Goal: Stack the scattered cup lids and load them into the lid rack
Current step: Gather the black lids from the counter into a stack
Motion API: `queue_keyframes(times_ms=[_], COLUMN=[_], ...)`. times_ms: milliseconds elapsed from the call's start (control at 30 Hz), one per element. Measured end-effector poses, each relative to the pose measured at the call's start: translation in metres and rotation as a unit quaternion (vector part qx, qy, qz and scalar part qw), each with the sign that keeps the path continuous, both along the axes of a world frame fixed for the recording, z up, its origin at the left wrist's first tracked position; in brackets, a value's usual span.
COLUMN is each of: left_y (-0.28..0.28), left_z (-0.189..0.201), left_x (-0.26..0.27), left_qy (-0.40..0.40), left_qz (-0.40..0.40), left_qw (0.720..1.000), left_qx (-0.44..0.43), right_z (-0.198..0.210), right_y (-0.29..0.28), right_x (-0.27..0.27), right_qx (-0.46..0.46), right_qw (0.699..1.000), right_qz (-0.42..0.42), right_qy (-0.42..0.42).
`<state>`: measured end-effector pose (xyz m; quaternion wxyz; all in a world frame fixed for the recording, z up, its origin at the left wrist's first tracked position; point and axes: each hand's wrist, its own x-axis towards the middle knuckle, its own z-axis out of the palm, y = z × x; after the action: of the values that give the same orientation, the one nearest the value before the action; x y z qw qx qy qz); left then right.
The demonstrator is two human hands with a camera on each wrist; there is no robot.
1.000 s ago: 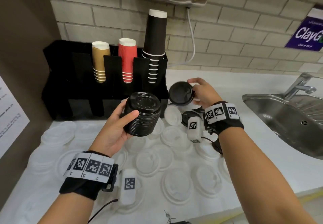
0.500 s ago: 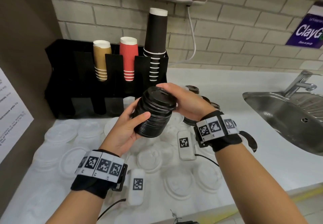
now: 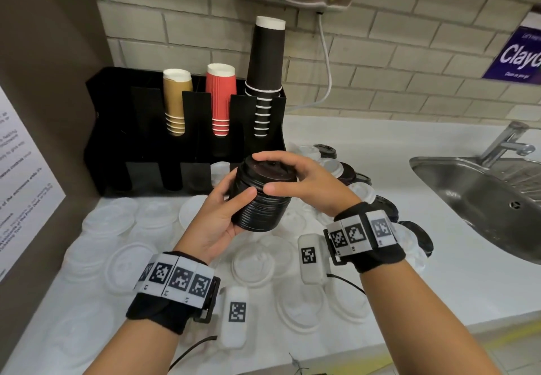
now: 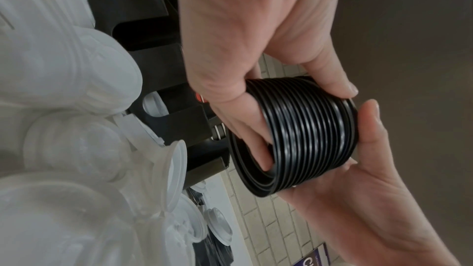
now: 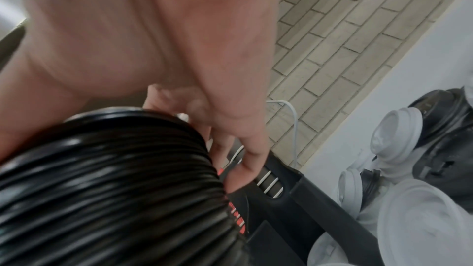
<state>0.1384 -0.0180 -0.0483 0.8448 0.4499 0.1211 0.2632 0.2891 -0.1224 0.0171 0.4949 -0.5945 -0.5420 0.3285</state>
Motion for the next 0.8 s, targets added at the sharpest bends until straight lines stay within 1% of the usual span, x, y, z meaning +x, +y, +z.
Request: queue_keyframes(times_ms=[100, 200, 333, 467, 567, 600, 633, 667, 700, 733, 767, 800], left_y=[-0.002, -0.002, -0.001, 0.001, 0.003, 0.004, 0.006, 0.008, 0.010, 0.012, 0.013, 0.015], left_z=[0.000, 0.001, 0.001, 0.000, 0.000, 0.001, 0.002, 0.003, 0.004, 0.005, 0.006, 0.006], left_x=[0.000, -0.002, -0.004, -0.004, -0.003, -0.003, -0.003, -0.004, -0.005, -0.006, -0.007, -0.008], left_qy=[-0.004, -0.008, -0.008, -0.002, 0.000, 0.001, 0.001, 0.002, 0.002, 0.000, -0.002, -0.004], left_qz=[-0.006, -0.010, -0.016, -0.006, 0.001, 0.005, 0.011, 0.017, 0.022, 0.026, 0.028, 0.031], left_qw=[1.000, 1.000, 1.000, 1.000, 1.000, 1.000, 1.000, 0.999, 0.999, 0.999, 0.999, 0.999], left_qx=[-0.008, -0.007, -0.005, -0.014, -0.023, -0.026, -0.027, -0.027, -0.024, -0.023, -0.021, -0.021], right_z=[-0.002, -0.003, 0.002, 0.004, 0.006, 0.008, 0.010, 0.012, 0.011, 0.008, 0.002, -0.008], right_y=[-0.001, -0.001, -0.001, 0.001, -0.002, -0.003, -0.004, -0.003, -0.001, 0.001, 0.003, 0.005], right_x=[0.002, 0.002, 0.003, 0.000, 0.008, 0.016, 0.025, 0.036, 0.050, 0.066, 0.083, 0.096], right_qx=[0.014, 0.021, -0.007, -0.030, -0.047, -0.050, -0.053, -0.066, -0.090, -0.135, -0.211, -0.303], right_qw=[1.000, 1.000, 0.999, 0.997, 0.995, 0.997, 0.998, 0.992, 0.976, 0.952, 0.917, 0.875], right_qz=[0.014, 0.019, 0.024, 0.046, 0.076, 0.050, -0.012, -0.095, -0.173, -0.230, -0.254, -0.245], right_qy=[0.004, -0.010, -0.024, -0.052, -0.037, -0.031, -0.034, -0.054, -0.092, -0.151, -0.222, -0.286])
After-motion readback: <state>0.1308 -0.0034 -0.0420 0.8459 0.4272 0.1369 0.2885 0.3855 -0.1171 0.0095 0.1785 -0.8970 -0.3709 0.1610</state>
